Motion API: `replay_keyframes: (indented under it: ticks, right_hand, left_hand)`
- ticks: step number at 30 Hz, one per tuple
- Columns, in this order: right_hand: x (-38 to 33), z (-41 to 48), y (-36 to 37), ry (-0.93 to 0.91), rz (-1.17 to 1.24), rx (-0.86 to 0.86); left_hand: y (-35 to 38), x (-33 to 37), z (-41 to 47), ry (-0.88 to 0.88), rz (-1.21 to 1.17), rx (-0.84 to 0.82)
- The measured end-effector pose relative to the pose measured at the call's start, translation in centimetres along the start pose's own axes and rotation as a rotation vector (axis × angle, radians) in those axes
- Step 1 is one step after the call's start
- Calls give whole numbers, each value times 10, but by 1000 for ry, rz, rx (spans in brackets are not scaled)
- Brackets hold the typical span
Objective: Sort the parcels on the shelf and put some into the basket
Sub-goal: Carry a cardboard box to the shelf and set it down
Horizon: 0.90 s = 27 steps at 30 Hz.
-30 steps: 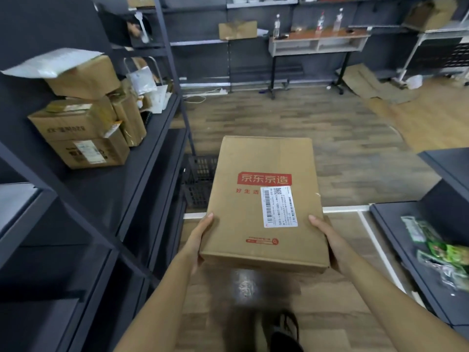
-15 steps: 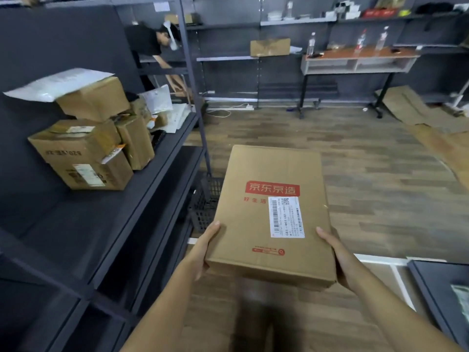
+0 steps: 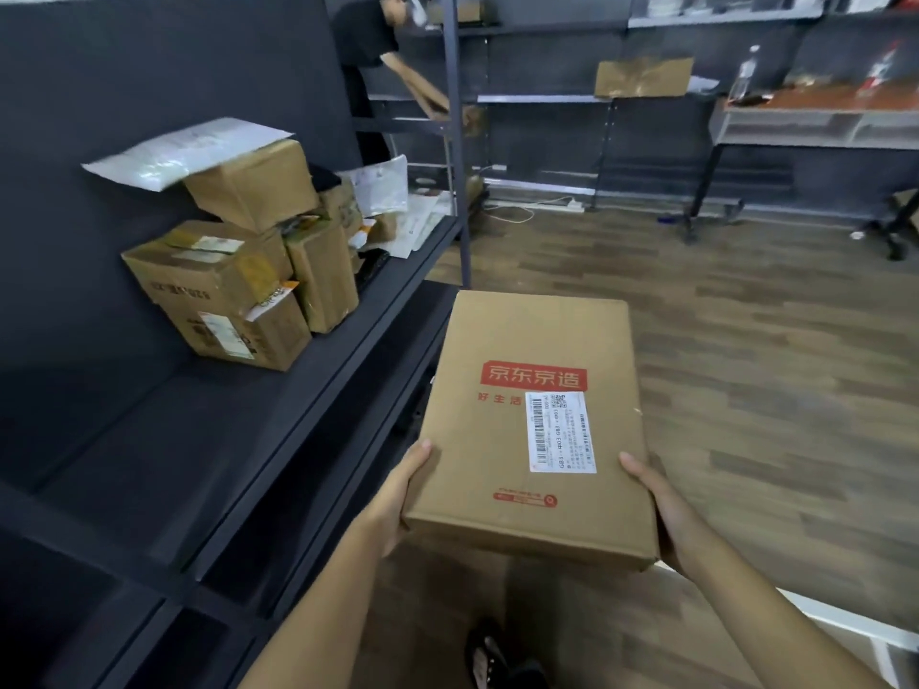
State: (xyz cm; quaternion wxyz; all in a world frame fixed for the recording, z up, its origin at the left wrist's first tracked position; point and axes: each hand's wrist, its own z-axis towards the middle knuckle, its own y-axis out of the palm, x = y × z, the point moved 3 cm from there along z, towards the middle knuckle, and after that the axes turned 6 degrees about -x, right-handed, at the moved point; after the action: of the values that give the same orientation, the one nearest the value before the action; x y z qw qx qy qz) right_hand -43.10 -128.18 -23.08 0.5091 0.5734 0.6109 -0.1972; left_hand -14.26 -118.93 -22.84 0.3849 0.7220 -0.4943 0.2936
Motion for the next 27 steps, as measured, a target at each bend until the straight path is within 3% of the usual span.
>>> replay_keyframes:
  ticks: [13, 20, 27]
  right_hand:
    - [-70, 168, 106, 40, -175, -267]
    - [-36, 209, 219, 192, -333, -631]
    - [6, 212, 315, 360, -552, -954]
  left_hand:
    - [-81, 82, 42, 165, -154, 215]
    - [-139, 42, -30, 238, -412, 516]
    - [-152, -18, -90, 377, -716, 788]
